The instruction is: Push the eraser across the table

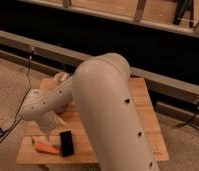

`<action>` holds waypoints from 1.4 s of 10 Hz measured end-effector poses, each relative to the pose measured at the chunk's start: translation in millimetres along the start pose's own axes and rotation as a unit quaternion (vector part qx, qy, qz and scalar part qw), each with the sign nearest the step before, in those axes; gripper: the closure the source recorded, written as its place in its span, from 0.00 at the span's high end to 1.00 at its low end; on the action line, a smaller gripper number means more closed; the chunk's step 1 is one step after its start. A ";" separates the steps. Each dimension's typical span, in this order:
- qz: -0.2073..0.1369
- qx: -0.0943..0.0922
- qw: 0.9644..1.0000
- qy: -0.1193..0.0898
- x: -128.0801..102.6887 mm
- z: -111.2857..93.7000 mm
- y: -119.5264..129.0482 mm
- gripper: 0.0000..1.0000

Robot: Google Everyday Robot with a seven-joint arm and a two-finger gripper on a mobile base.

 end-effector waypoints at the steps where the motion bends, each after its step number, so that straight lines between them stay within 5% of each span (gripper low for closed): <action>1: 0.006 0.010 1.000 -0.004 10.2 2.8 0.5 0.80; 8: 0.065 0.068 0.996 -0.006 80.5 32.9 -16.1 0.80; 14: 0.091 0.070 0.993 -0.011 64.5 25.8 -38.8 0.80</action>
